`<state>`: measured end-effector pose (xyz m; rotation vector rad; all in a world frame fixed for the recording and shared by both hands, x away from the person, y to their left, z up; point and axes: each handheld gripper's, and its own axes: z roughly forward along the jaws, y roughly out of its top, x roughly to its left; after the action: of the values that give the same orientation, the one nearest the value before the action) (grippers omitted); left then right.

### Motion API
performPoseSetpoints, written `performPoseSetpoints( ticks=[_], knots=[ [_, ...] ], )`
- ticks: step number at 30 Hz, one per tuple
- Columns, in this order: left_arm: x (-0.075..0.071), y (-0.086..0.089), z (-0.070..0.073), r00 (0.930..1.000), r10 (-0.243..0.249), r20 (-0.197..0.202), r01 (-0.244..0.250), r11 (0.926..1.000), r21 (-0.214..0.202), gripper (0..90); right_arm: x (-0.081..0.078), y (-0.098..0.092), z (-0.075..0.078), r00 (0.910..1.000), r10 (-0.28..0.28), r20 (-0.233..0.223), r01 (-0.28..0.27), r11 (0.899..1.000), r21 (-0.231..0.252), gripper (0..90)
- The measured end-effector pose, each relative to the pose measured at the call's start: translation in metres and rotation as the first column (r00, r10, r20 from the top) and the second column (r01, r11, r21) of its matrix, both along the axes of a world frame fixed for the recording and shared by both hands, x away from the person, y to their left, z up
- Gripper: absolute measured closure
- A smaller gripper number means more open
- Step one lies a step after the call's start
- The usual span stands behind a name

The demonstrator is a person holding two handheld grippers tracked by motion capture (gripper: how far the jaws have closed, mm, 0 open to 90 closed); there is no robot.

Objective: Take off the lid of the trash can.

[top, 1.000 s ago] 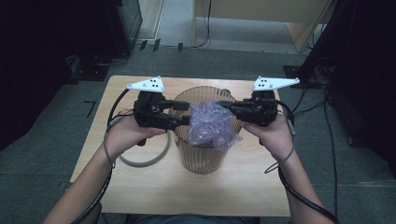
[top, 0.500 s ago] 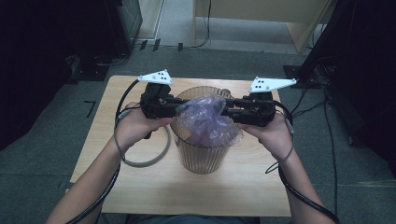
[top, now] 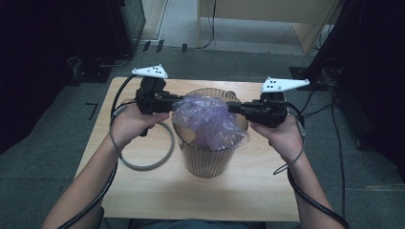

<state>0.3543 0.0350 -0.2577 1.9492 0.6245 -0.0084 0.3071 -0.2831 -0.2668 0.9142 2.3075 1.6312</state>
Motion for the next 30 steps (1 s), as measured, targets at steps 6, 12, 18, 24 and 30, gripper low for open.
performPoseSetpoints(
  ticks=[6, 12, 18, 24, 30],
  knots=[
    [0.005, 0.011, -0.002, 0.9996, 0.027, -0.006, -0.027, 0.9996, 0.003, 84.3, 0.002, -0.008, -0.001, 0.9996, -0.027, -0.003, 0.027, 1.0, 0.0, 90.0],
    [0.008, 0.017, -0.004, 0.9989, 0.045, -0.01, -0.045, 0.9989, 0.014, 86.8, 0.005, -0.016, -0.003, 0.9986, -0.052, -0.011, 0.052, 0.999, -0.001, 90.0],
    [0.011, 0.022, -0.006, 0.9981, 0.058, -0.021, -0.057, 0.9982, 0.019, 88.6, 0.008, -0.02, -0.007, 0.9974, -0.068, -0.022, 0.068, 0.998, -0.01, 90.0],
    [0.015, 0.03, -0.009, 0.9965, 0.079, -0.028, -0.078, 0.9964, 0.032, 88.9, 0.01, -0.024, -0.01, 0.996, -0.084, -0.03, 0.084, 0.996, -0.017, 90.0],
    [0.018, 0.035, -0.012, 0.9948, 0.088, -0.052, -0.087, 0.9959, 0.027, 88.8, 0.014, -0.031, -0.013, 0.9937, -0.099, -0.054, 0.098, 0.995, -0.016, 90.0]
  ],
)
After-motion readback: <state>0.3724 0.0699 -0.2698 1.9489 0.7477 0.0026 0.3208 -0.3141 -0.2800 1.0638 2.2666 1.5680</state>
